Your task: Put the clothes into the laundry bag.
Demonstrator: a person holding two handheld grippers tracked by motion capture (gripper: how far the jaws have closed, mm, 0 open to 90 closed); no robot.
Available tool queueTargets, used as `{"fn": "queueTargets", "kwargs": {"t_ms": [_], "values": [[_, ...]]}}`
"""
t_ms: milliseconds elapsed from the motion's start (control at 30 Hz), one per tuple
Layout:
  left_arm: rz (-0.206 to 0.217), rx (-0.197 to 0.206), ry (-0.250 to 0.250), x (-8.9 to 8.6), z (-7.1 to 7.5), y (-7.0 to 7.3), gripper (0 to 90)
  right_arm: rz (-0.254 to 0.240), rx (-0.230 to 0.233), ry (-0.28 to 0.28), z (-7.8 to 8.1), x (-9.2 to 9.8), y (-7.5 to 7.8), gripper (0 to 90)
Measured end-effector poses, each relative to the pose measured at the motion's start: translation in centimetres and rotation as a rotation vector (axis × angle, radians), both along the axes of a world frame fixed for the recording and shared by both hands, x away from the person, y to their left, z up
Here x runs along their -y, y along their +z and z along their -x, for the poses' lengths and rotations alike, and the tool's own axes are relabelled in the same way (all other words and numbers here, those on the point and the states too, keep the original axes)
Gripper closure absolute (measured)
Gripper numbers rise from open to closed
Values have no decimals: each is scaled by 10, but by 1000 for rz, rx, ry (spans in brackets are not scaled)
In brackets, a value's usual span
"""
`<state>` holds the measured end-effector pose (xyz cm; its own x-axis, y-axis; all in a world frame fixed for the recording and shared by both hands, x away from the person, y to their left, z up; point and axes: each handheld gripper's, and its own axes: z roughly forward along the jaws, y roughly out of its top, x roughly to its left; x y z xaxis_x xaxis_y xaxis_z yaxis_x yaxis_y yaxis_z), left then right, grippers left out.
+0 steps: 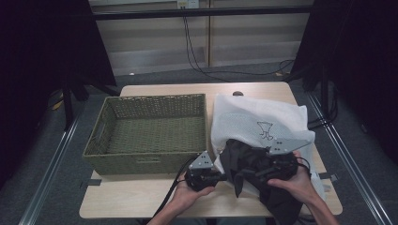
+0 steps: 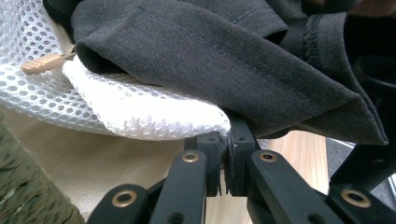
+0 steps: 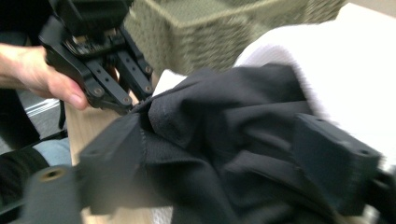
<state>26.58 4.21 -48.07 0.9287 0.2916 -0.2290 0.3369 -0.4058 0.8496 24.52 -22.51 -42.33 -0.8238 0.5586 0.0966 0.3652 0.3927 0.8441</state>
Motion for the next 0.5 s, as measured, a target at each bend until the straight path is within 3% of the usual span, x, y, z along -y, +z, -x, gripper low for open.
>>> {"fn": "queueTargets", "kwargs": {"t_ms": [200,333,400,500], "values": [[3,-3,-6,-2,1,1,876,65,-46,24,-18,-16,-22,29],[14,-1,-14,-2,1,2,879,159,-30,17,-20,-19,-39,50],[16,0,-16,-2,1,2,879,161,-39,3,-22,-17,-45,72],[31,-4,-14,-1,1,4,882,209,-30,-11,-24,-19,-50,148]]}}
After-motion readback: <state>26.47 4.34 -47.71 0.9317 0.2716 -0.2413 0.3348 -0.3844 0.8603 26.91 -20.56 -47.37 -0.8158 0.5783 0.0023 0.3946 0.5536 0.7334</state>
